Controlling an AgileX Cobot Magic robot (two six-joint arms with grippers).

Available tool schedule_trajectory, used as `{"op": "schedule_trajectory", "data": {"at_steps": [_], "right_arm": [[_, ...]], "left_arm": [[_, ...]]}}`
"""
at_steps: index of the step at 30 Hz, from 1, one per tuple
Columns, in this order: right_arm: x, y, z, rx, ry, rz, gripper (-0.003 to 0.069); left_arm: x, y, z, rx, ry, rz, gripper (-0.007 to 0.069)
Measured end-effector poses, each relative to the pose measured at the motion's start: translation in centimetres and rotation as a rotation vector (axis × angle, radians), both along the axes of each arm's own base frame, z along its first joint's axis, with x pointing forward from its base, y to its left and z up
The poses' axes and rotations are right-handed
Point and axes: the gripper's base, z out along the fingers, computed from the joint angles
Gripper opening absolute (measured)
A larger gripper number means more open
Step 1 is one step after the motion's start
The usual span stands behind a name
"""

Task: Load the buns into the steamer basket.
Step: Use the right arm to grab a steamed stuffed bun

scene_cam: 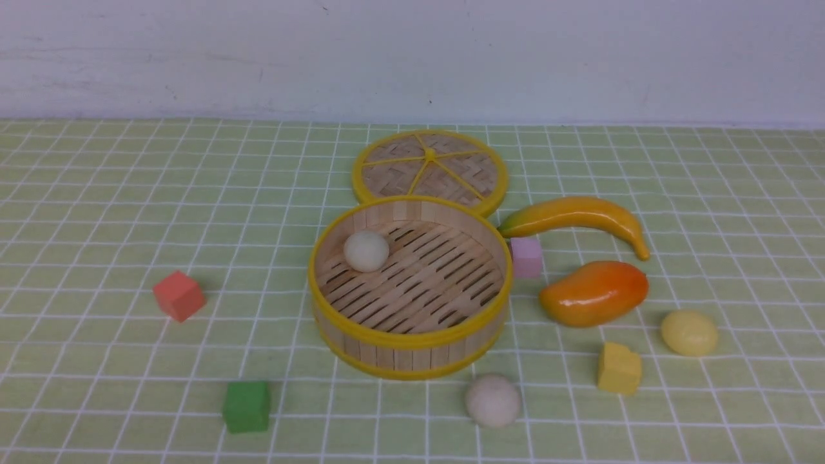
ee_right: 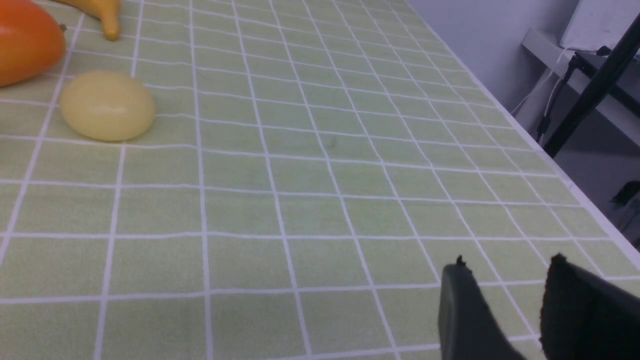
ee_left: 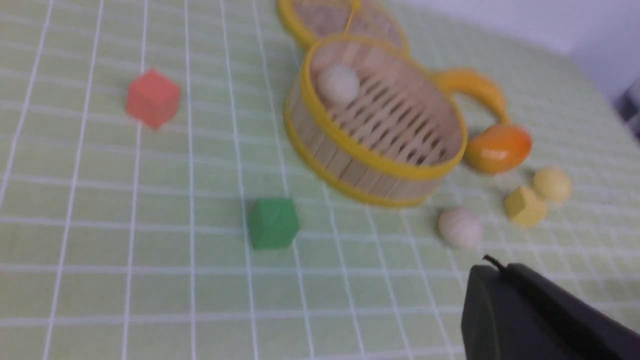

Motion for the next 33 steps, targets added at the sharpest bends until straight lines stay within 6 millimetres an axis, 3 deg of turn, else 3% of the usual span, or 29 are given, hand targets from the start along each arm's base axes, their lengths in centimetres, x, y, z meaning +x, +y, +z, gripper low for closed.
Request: {"op": "schedule_trajectory", "data": {"at_steps": [3,15,23,27,31,33], "right_arm": [[0.0,0.0,0.0,0.0,0.0,0.0,0.0241],[0.0,0.0,0.0,0.0,0.0,0.0,0.0241],[0.0,0.0,0.0,0.0,0.0,0.0,0.0241],[0.0,0.0,0.0,0.0,0.0,0.0,0.0241],[0.0,0.0,0.0,0.0,0.0,0.0,0.0241],[0.0,0.0,0.0,0.0,0.0,0.0,0.0241]], "left_arm": [[-0.8,0.4,-0.3,-0.017,-0.074,0.013,-0.0013],[-0.8,0.4,-0.4,-0.016,-0.079,0.018,-0.0013],[0.2,0.9,-0.2,0.024,-0.213,0.094,-0.0013],[1.5,0.8,-1.7,0.043,-0.253,0.187,-0.0013],[2.9,0.9,-4.3,0.081,-0.217,0.283,-0.0013],[3.7,1.0,-6.6,0.102,-0.154,0.315,-0.0013]]}}
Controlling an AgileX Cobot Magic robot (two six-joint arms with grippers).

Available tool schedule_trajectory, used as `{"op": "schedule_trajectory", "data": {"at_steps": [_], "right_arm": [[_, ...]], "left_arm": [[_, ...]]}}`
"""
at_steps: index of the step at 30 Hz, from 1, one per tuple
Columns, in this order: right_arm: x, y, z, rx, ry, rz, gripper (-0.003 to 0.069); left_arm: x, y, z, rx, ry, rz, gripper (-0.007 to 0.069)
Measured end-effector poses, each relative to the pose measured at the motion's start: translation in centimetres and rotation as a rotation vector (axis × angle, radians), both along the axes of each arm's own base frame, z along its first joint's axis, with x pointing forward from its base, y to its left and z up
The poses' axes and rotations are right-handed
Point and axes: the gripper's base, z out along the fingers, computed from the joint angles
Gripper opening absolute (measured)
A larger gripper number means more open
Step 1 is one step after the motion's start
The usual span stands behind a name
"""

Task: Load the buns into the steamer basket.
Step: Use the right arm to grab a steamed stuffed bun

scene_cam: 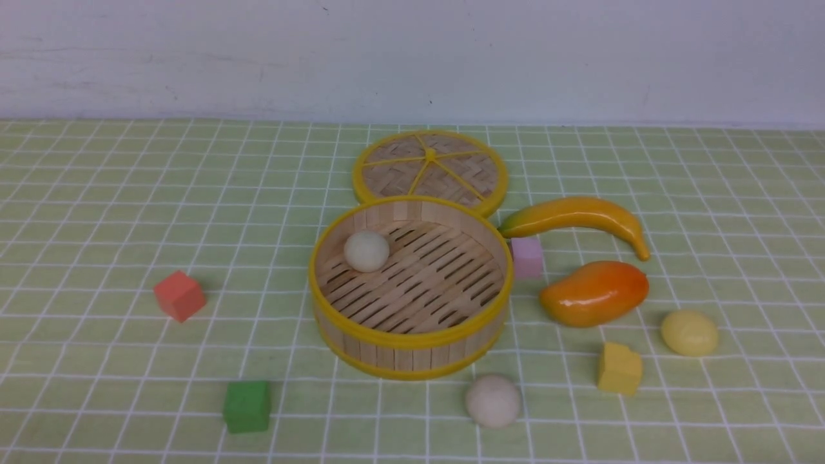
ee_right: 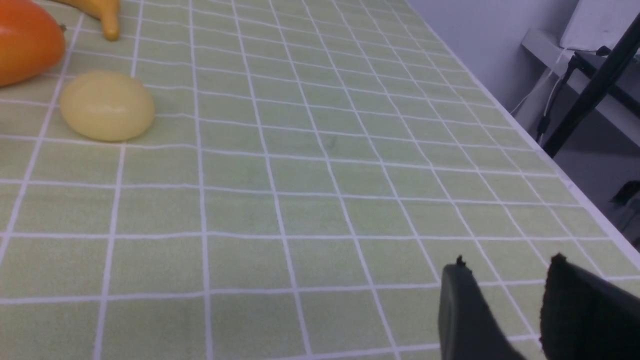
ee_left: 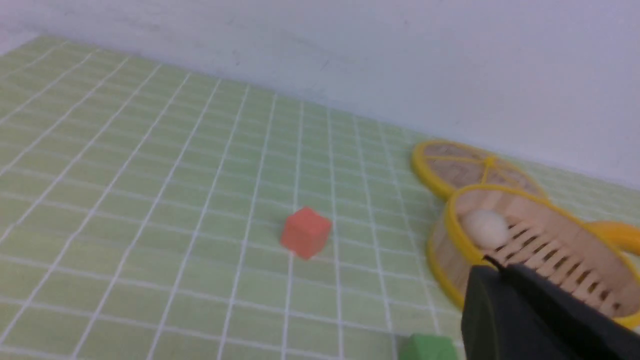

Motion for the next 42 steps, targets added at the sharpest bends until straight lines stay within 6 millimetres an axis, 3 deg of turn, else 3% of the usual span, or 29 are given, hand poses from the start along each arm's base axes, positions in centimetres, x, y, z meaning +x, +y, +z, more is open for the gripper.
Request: {"op": "schedule_trajectory", "data": {"at_steps": [8,11,42], "right_arm": [[0.0,0.0,0.0,0.0,0.0,0.0,0.0241],[0.0,0.0,0.0,0.0,0.0,0.0,0.0241],[0.0,0.0,0.0,-0.002,0.001,-0.001,0.0241]], "left_arm": [[1.2,-0.1,-7.5,-0.007,0.185,0.006,-0.001],[1.3,-0.2,-9.1,-0.024,0.216,0.003,-0.0007],[1.4,-0.2,-8.9,-0.047,0.183,0.001,0.0021]]}}
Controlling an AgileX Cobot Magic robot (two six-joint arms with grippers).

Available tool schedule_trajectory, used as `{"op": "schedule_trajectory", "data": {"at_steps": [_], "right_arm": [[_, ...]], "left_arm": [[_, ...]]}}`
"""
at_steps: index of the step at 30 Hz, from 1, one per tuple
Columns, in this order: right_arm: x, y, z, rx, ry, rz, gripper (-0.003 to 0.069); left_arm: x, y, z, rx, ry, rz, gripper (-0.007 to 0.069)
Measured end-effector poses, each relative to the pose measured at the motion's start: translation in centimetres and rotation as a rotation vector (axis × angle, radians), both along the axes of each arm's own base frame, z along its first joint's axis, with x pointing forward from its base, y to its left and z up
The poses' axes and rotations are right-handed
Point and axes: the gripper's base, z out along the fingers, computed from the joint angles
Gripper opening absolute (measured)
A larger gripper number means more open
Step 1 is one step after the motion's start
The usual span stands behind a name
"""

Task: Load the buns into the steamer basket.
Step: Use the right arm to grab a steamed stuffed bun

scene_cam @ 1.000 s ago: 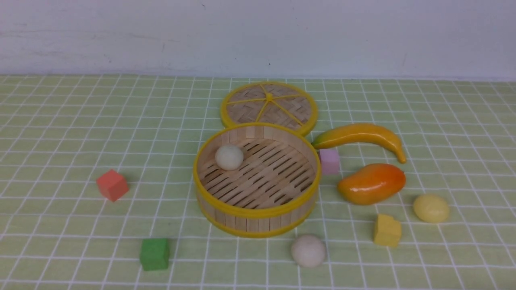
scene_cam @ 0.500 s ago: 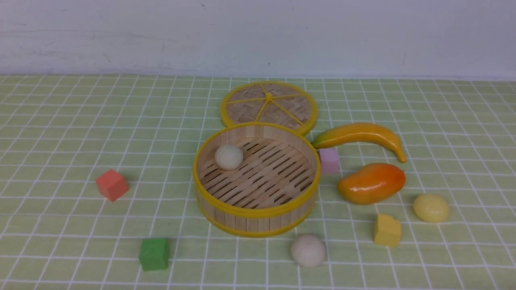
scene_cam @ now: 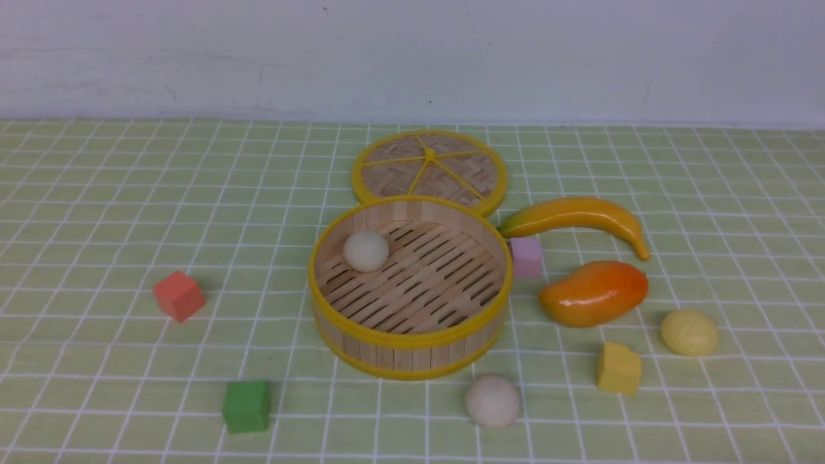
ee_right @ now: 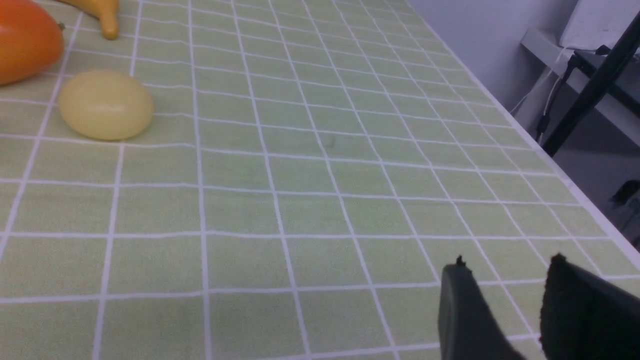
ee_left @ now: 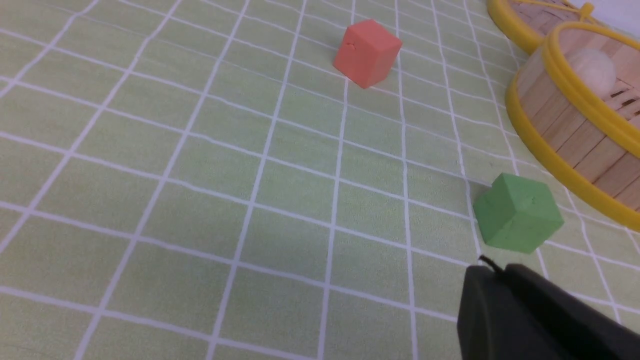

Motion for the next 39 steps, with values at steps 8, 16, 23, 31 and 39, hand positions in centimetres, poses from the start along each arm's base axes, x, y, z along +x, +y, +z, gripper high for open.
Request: {"op": "schedule_trajectory", "data": {"at_steps": [8,16,23,31,39], "right_arm": [[0.0,-0.1,0.0,-0.027,0.005,-0.005,0.0241],[0.0,-0.1,0.2,-0.066,-0.003,0.002,0.0241],[0.6,0.9,1.8,-0.228,-0.15,0.142,0.0241],[0.7,3.1,3.5,-0.483,-0.313,0.384,0.0241],[0.2,5.4,4.4,-0.412,-0.48,0.611,0.0241]], "left_arm": [[0.0,0.0,0.0,0.0,0.0,0.0,0.0029],[0.0,0.0,0.0,0.0,0.0,0.0,0.0039],[0.0,0.0,0.0,0.0,0.0,0.0,0.0047],[0.0,0.0,0.0,0.0,0.0,0.0,0.0053],[0.0,0.0,0.0,0.0,0.0,0.0,0.0057]]}}
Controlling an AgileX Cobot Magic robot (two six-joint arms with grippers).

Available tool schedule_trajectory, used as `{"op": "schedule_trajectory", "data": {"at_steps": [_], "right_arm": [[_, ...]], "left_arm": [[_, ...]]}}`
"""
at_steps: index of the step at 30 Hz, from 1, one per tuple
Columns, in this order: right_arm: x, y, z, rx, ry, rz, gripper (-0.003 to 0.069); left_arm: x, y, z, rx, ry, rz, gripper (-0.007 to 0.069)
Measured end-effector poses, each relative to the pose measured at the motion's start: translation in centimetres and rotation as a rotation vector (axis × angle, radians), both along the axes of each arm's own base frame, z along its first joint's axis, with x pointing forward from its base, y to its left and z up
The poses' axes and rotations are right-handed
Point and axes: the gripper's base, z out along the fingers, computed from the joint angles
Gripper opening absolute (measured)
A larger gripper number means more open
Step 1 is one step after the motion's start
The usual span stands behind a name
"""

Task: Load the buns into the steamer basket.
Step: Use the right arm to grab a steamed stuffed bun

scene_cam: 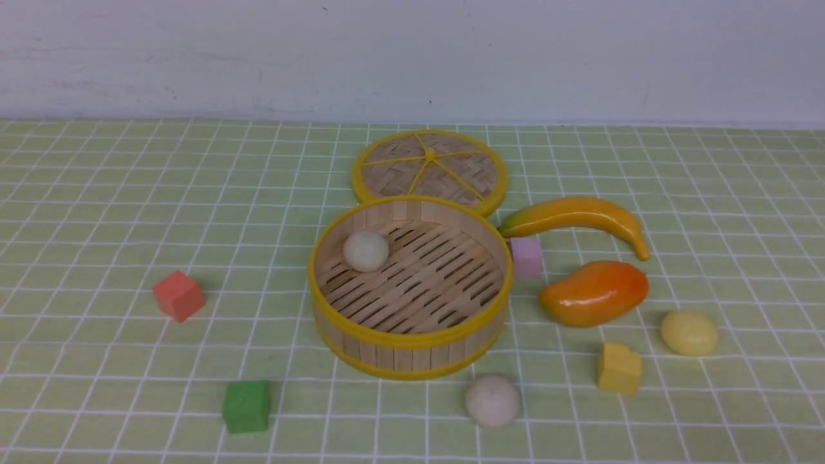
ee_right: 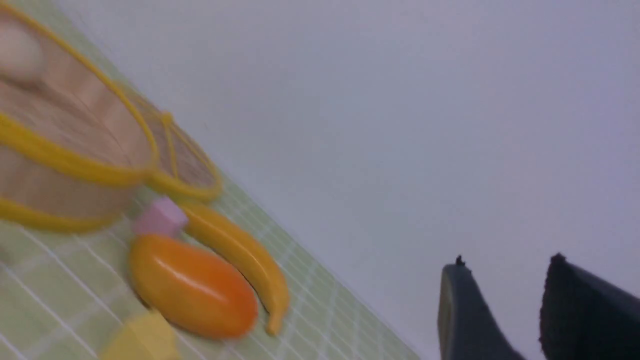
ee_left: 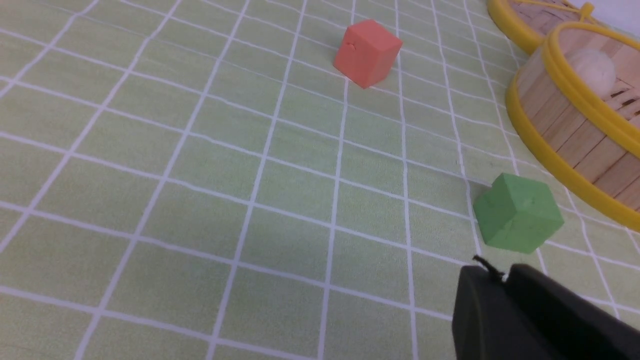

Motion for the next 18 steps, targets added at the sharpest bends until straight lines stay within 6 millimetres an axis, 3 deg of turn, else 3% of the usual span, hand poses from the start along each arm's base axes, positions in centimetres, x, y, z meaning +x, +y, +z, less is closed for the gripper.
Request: {"op": "schedule_trajectory", "data": {"at_steps": [5,10,11,13,18], "right_arm": [[-0.3,0.0,1.2,0.289,-0.019,0.087,0.0241],[-1.8,-1.7,7.0,0.734,-0.127,0.073,0.0241],[-1.7,-1.8,7.0,0.751,-0.118,0.066,0.0241],[-2.4,-2.7,9.9,0.887,-0.083,-0.014,0.0241],[-1.0,-4.0,12.1,0.947,0.17,-0.274,0.0241]], "left_arm": [[0.0,0.0,0.0,0.0,0.0,0.0,0.0063],[0.0,0.0,0.0,0.0,0.0,0.0,0.0071],[0.0,0.0,0.0,0.0,0.0,0.0,0.0071],[0.0,0.0,0.0,0.0,0.0,0.0,0.0072],[0.0,0.0,0.0,0.0,0.0,0.0,0.0074]]}}
